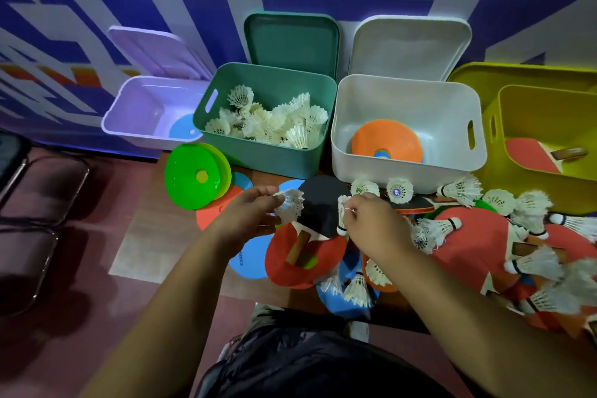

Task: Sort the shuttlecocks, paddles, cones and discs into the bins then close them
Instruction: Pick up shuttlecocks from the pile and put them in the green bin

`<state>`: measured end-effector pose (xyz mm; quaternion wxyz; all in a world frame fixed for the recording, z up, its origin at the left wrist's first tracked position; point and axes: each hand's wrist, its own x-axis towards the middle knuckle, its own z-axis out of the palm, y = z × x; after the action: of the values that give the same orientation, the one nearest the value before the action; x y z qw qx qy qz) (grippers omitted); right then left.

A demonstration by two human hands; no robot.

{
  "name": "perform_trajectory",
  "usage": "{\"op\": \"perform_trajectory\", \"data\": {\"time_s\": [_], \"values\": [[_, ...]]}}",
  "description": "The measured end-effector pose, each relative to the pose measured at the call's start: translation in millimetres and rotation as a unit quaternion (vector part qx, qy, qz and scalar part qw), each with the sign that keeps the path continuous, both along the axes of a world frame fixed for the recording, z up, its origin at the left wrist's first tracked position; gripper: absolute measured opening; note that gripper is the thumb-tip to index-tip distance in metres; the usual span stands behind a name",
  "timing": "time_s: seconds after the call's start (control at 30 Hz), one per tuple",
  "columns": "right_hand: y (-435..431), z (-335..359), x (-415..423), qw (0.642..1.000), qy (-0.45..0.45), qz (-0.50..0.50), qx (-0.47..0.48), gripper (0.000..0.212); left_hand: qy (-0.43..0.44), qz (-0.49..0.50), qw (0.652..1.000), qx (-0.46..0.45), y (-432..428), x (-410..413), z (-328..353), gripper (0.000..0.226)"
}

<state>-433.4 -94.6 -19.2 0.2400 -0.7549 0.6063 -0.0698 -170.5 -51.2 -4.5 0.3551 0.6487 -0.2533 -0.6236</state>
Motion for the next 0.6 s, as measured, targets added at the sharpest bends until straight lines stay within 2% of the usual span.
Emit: {"op": "perform_trajectory", "data": {"time_s": [0.1, 0.23, 0.4, 0.5, 0.6], "values": [[-14.4, 13.4, 17.4, 0.997, -0.079, 0.011, -0.024, 0.017, 0.006, 0.019, 1.0, -0.005, -7.8, 15.7, 3.9, 0.027], [-39.1, 32.3, 43.9, 0.988, -0.135, 0.039, -0.058, 0.011, 0.015, 0.041, 0.999, -0.022, -22.8, 39.2, 16.7, 0.033], [-72.0, 51.2, 77.7, 0.982, -0.165, 0.036, -0.085, 0.014, 0.022, 0.079, 0.994, -0.075, -52.1, 70.5, 44.5, 0.033], [-87.8, 56.8, 95.1, 0.981, -0.173, 0.026, -0.08, 0.016, 0.011, 0.108, 0.989, -0.102, -75.9, 91.8, 59.8, 0.021], [-98.9, 58.3, 109.3, 0.981, -0.171, 0.02, -0.087, 0.015, 0.011, 0.107, 0.99, -0.091, -101.9, 112.1, 72.2, 0.022]]}}
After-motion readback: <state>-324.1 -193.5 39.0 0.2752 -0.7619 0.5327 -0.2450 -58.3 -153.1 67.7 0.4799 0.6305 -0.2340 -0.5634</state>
